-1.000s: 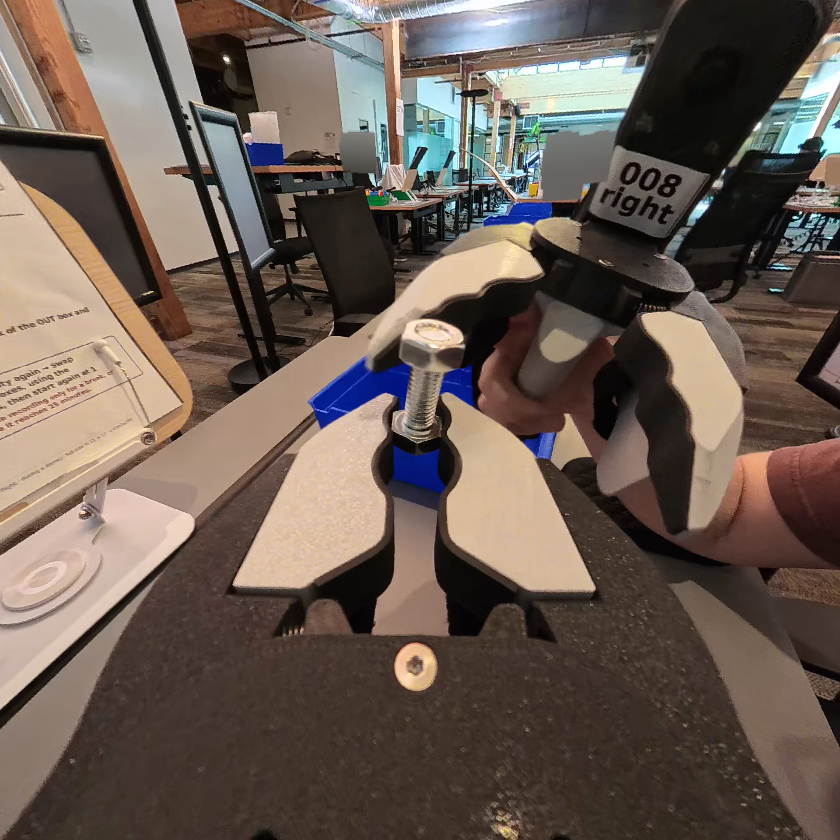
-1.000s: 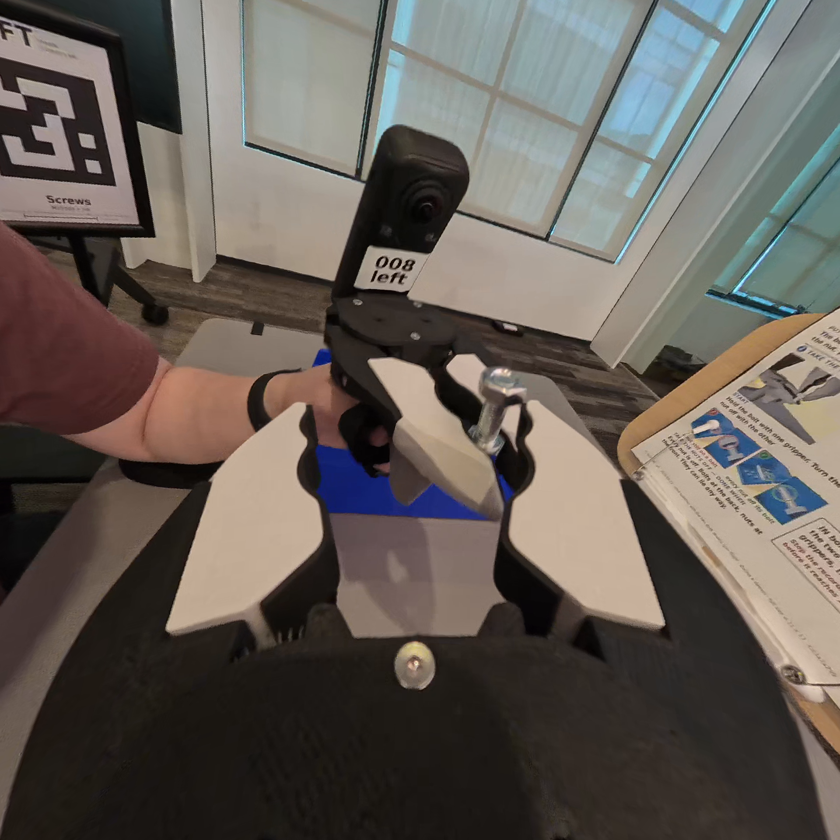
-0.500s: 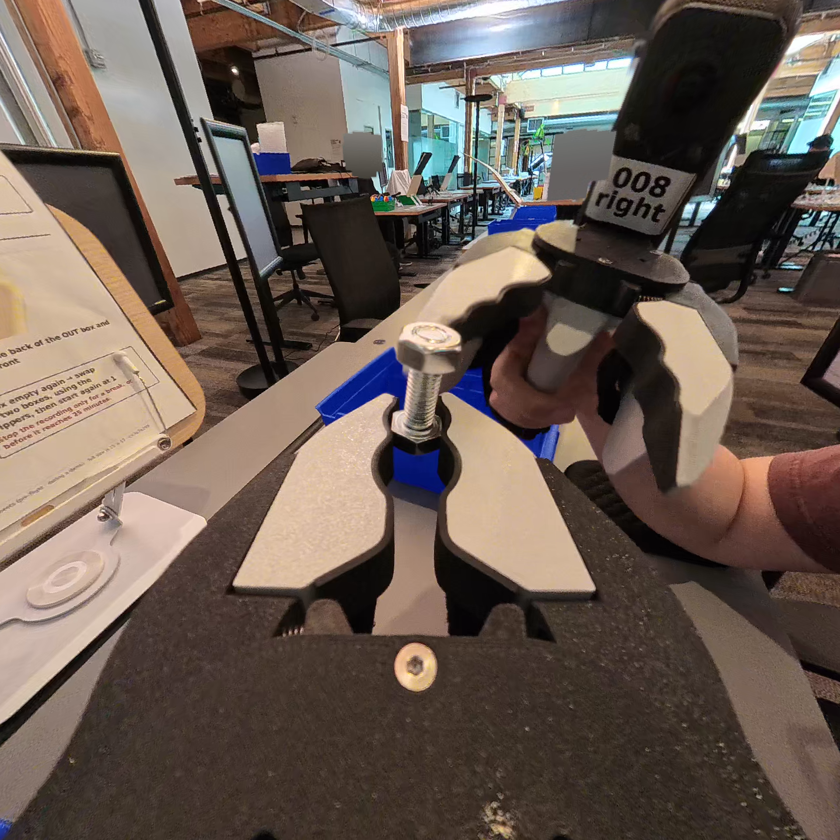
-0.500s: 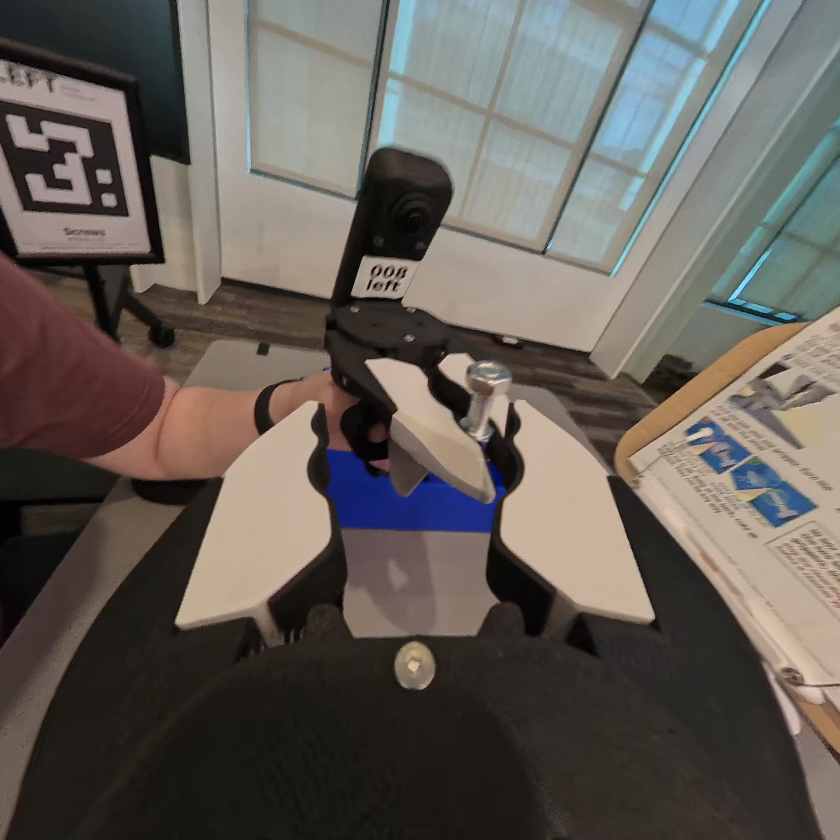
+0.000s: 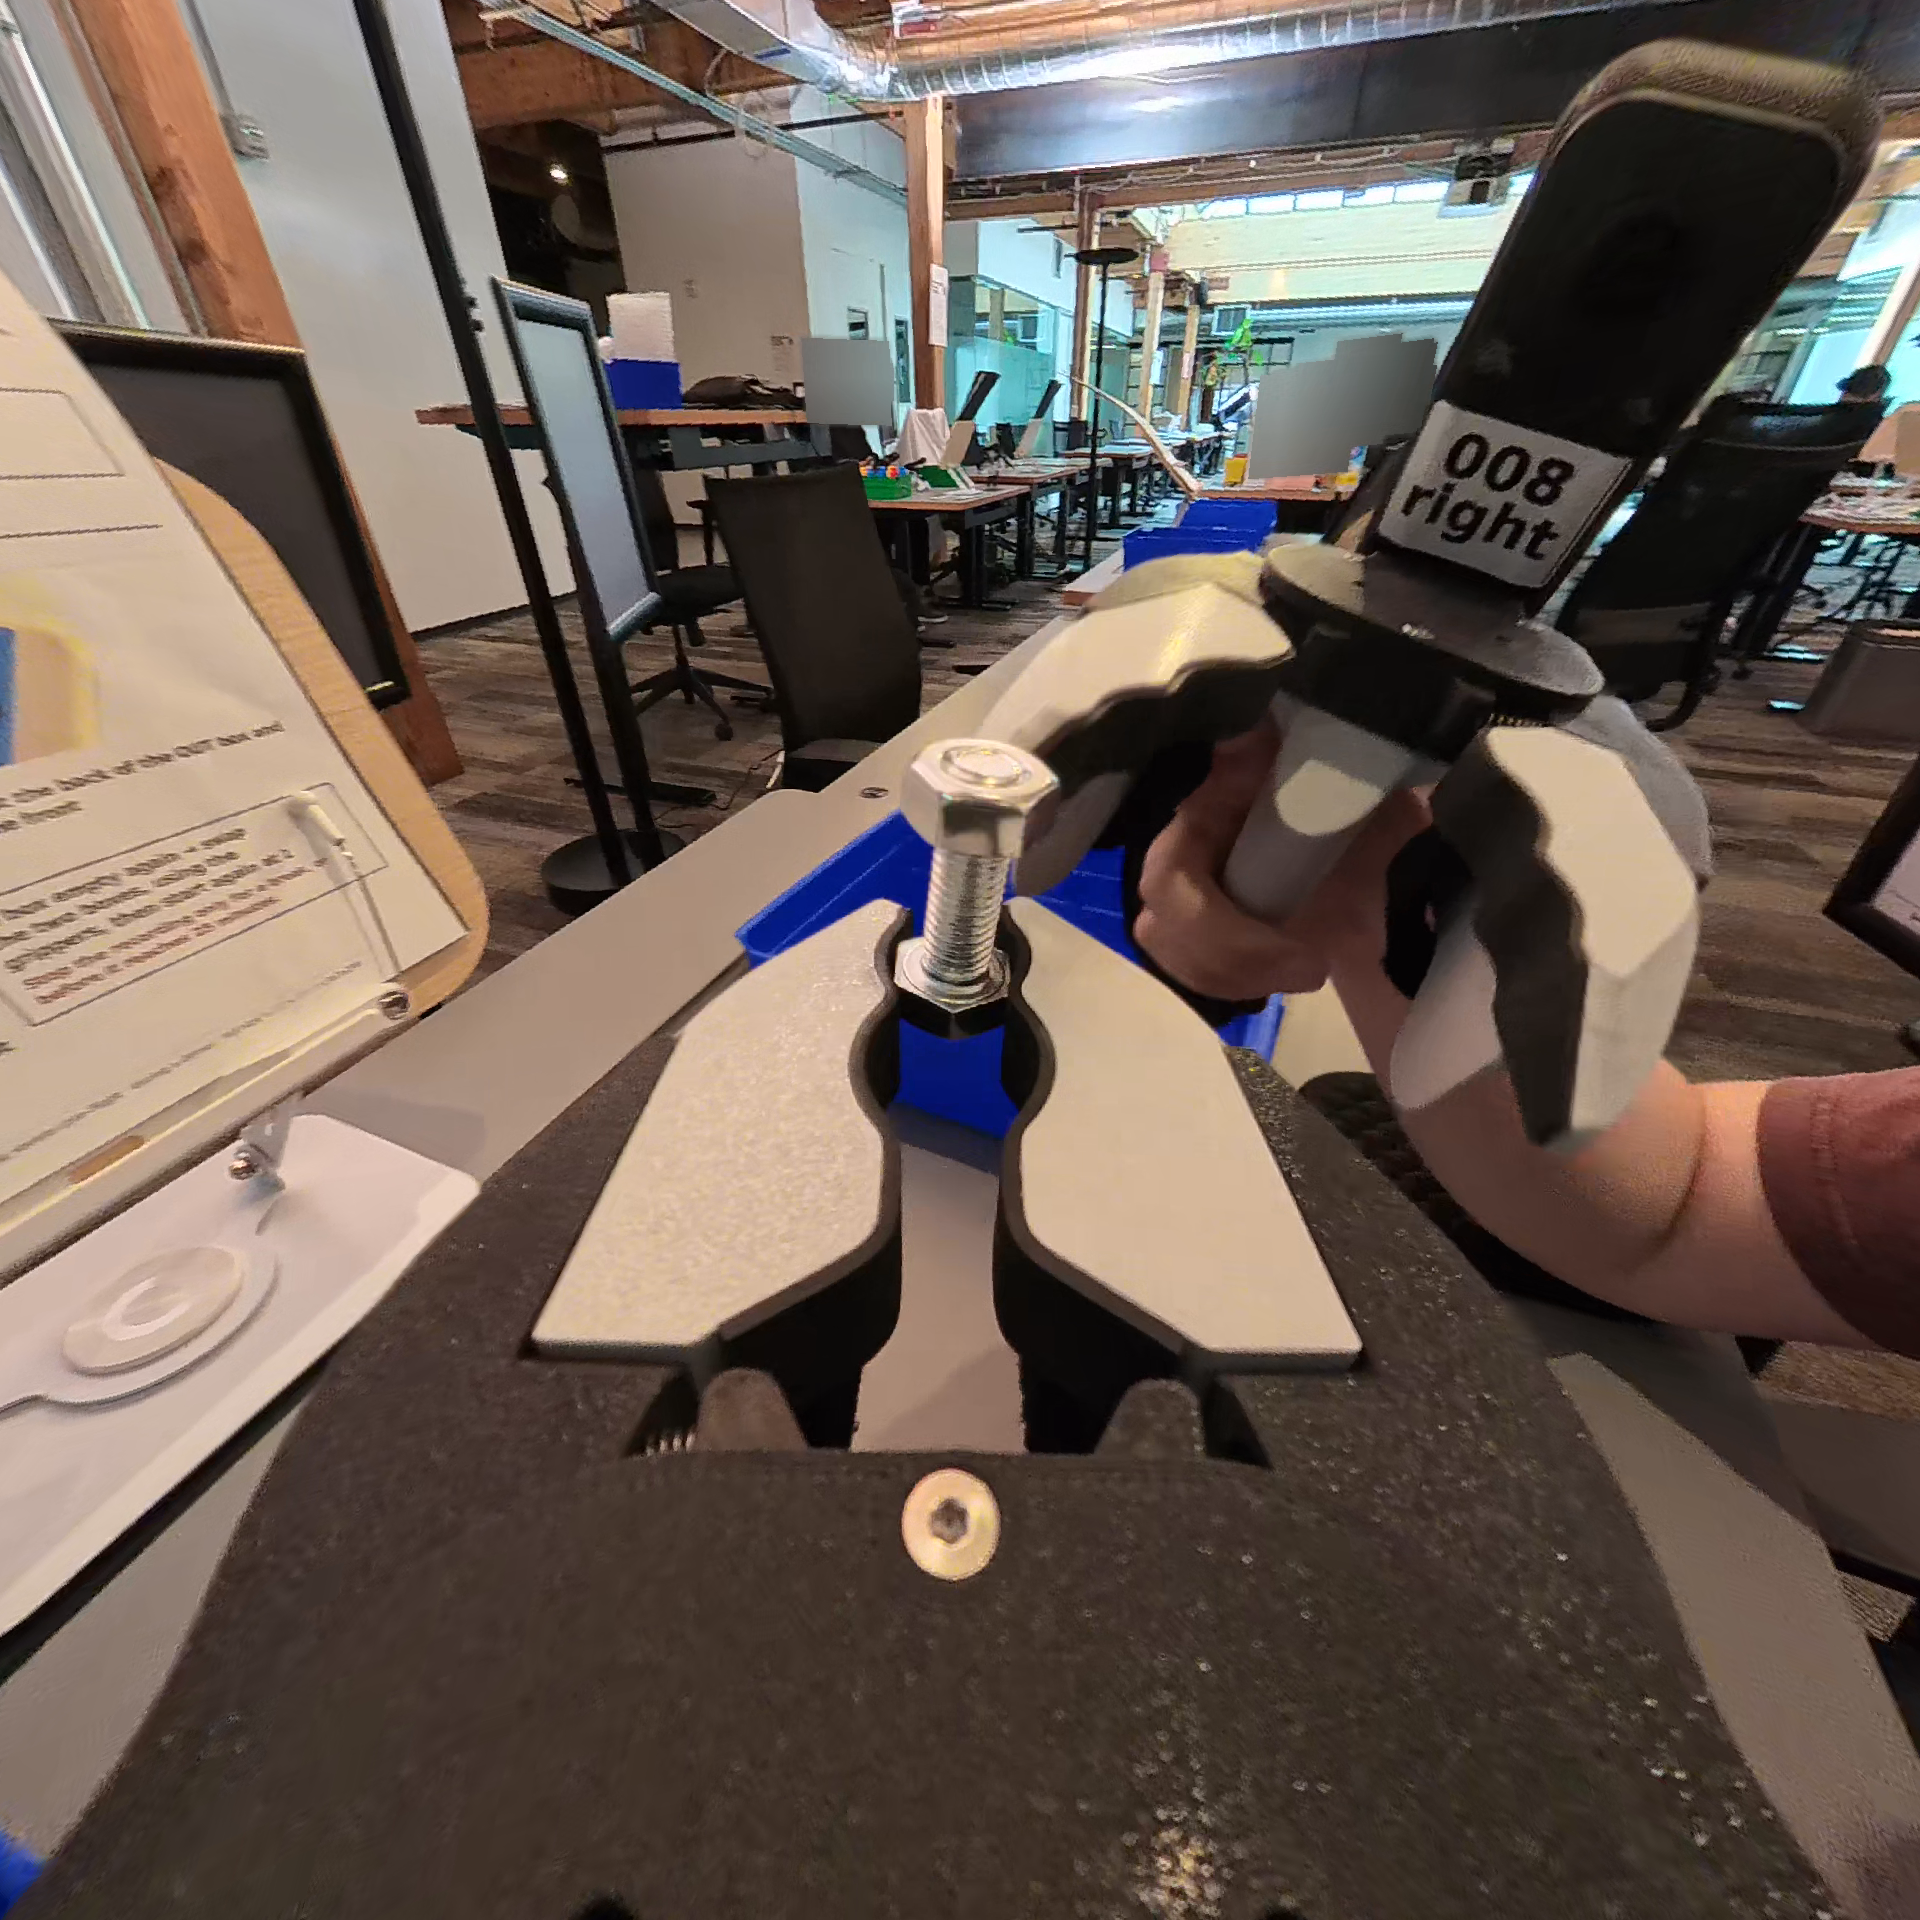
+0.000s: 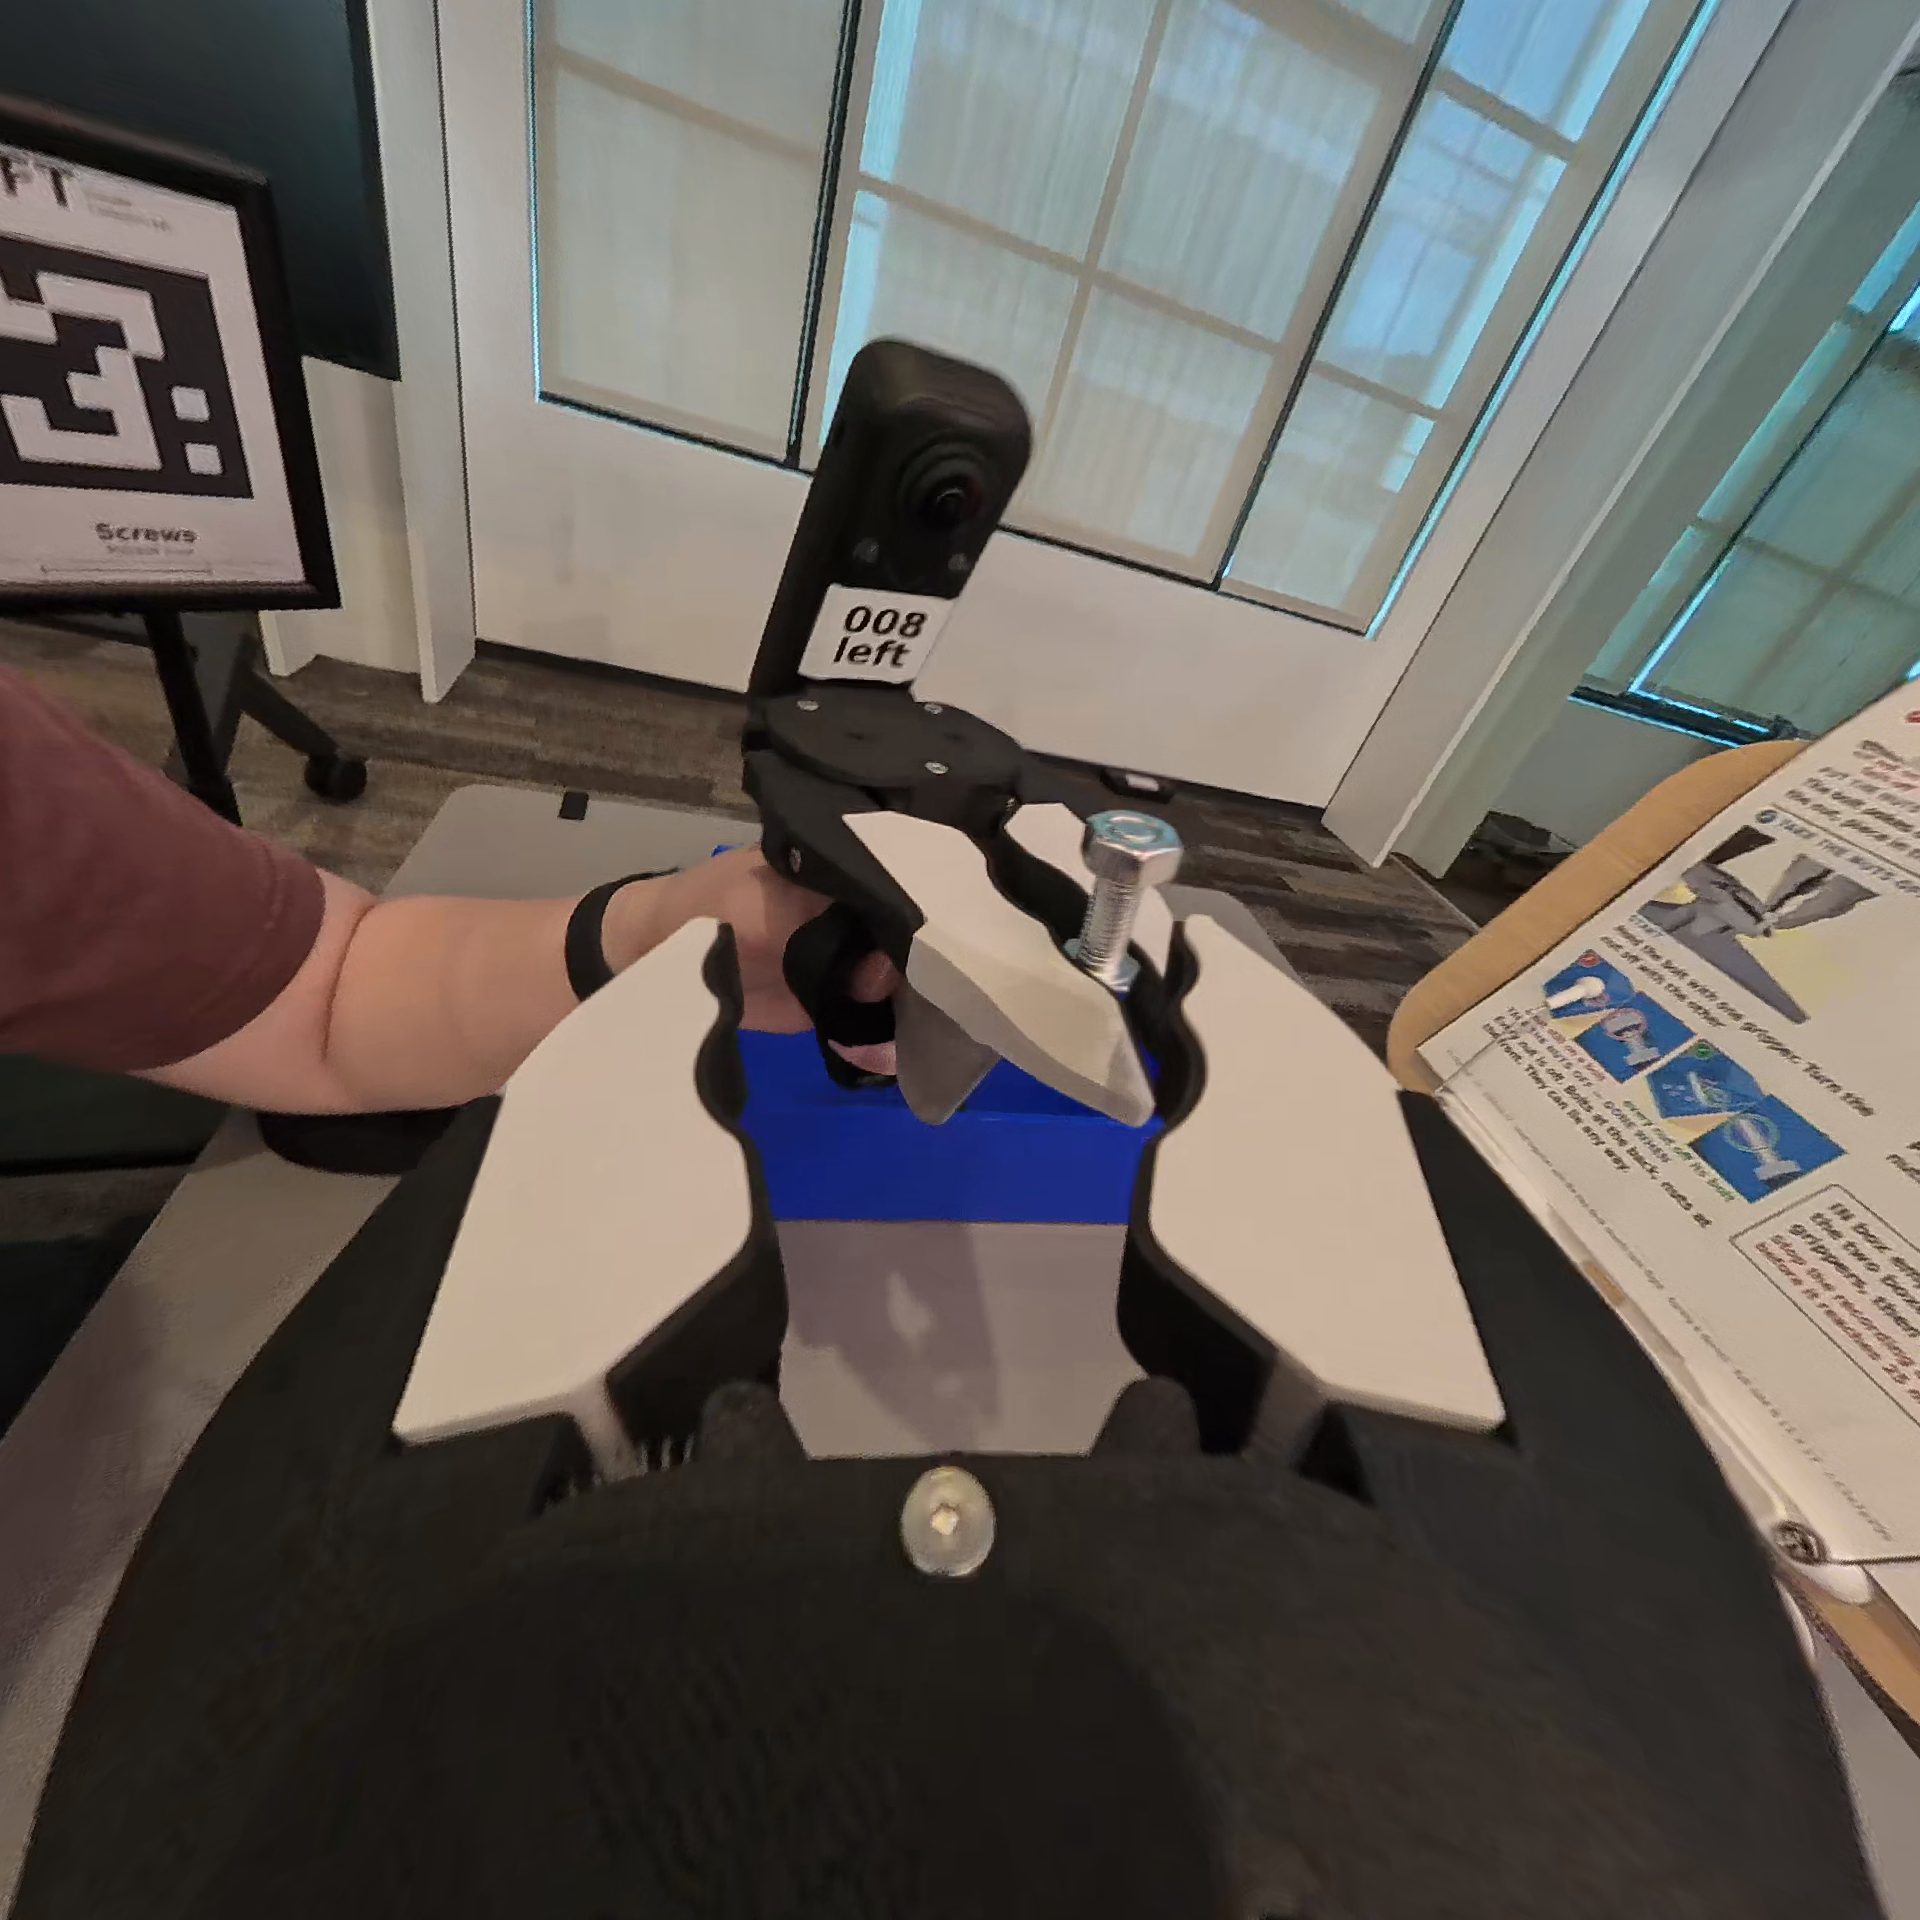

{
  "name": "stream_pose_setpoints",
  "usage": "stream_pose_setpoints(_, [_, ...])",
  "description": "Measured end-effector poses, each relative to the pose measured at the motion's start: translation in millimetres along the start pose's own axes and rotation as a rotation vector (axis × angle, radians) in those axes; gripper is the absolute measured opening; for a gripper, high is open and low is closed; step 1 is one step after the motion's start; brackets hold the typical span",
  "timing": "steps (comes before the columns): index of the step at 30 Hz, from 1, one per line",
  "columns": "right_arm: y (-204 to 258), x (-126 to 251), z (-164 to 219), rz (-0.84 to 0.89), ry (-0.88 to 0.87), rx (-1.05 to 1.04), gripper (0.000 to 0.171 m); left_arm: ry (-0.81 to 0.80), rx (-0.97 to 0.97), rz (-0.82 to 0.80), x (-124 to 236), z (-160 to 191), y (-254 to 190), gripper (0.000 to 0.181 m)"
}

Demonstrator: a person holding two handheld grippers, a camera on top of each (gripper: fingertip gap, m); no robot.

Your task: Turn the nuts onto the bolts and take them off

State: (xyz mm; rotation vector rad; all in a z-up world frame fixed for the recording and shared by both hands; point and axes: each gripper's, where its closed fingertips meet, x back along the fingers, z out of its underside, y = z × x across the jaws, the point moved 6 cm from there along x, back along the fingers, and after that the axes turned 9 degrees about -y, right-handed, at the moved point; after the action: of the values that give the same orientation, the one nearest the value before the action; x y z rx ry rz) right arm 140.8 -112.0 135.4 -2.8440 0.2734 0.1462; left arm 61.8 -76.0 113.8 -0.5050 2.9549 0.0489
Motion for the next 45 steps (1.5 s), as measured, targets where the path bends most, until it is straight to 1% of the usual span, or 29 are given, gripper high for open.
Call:
stream_pose_setpoints(3, [-8.1,-1.3,1.1,0.057,-0.034,-0.024,0.082,-0.003,0.011,0.003,1.0,0.8,2.6,0.014])
stream_pose_setpoints(5, [-8.4,-8.3,6.4,0.060,-0.042,-0.038,0.085,0.003,0.014,0.020,-2.2,3.8,-0.1,0.014])
stream_pose_setpoints(9, [-3.1,-17.1,7.0,0.059,-0.099,-0.014,0.086,0.039,-0.001,0.046,-9.6,11.6,-7.0,0.014])
stream_pose_setpoints(11, [-0.4,-16.7,5.7,0.042,-0.093,-0.016,0.086,0.051,-0.006,0.046,-11.1,14.2,-7.5,0.014])
stream_pose_setpoints(13, [-2.5,-11.9,4.0,0.055,-0.067,0.005,0.077,0.035,-0.019,0.021,-9.1,12.1,-4.4,0.014])
stream_pose_setpoints(15, [-3.7,-5.8,1.3,0.051,-0.053,0.017,0.073,0.031,-0.013,0.012,-5.4,9.3,-0.2,0.014])
stream_pose_setpoints(16, [-4.8,-3.7,-0.4,0.058,-0.058,0.019,0.073,0.028,-0.005,0.008,-4.0,8.2,1.9,0.014])
stream_pose_setpoints(19, [-5.2,-5.6,-1.4,0.067,-0.086,0.002,0.082,0.031,0.011,0.034,-4.4,8.4,0.0,0.014])
stream_pose_setpoints(22, [-1.9,-13.5,5.6,0.049,-0.059,-0.008,0.088,0.042,-0.015,0.057,-9.0,10.3,-7.9,0.014])
stream_pose_setpoints(25, [1.3,-13.1,6.4,0.029,-0.030,0.021,0.085,0.045,-0.024,0.037,-8.4,9.3,-7.0,0.014])
stream_pose_setpoints(26, [0.1,-10.6,5.2,0.039,-0.019,0.031,0.079,0.040,-0.019,0.030,-6.5,7.9,-4.6,0.014])
stream_pose_setpoints(28, [-2.4,-5.0,1.2,0.049,-0.026,0.028,0.072,0.039,-0.003,0.008,-2.1,6.1,2.9,0.014])
stream_pose_setpoints(29, [-3.5,-3.5,-0.8,0.051,-0.042,0.007,0.073,0.038,-0.001,-0.006,-0.5,6.2,6.7,0.014])
stream_pose_setpoints(32, [-7.0,-6.4,1.7,0.065,-0.063,-0.043,0.083,0.051,0.028,0.033,-3.1,10.4,5.4,0.014])
stream_pose_setpoints(34, [-6.2,-12.1,8.4,0.054,-0.047,-0.049,0.085,0.071,0.017,0.071,-8.0,13.6,-2.7,0.014])
stream_pose_setpoints(37, [-1.5,-16.1,12.6,0.020,-0.015,-0.047,0.087,0.087,-0.035,0.041,-10.1,14.7,-5.0,0.014])
stream_pose_setpoints(39, [-3.1,-11.6,11.2,0.034,0.009,-0.019,0.081,0.072,-0.015,0.026,-6.8,11.7,-0.9,0.014])
stream_pose_setpoints(41, [-4.4,-5.4,8.6,0.024,0.025,-0.030,0.071,0.062,0.007,0.009,-2.4,9.3,6.2,0.014])
stream_pose_setpoints(42, [-5.1,-3.6,6.8,0.019,0.015,-0.044,0.070,0.061,0.020,0.008,-0.8,8.8,8.6,0.014])
stream_pose_setpoints(43, [-7.2,-3.3,5.1,0.037,-0.010,-0.052,0.070,0.060,0.027,0.012,-0.3,8.8,9.4,0.014])
stream_pose_setpoints(45, [-10.6,-6.7,5.7,0.083,-0.049,-0.041,0.077,0.083,0.016,0.031,-2.7,11.4,5.8,0.014])
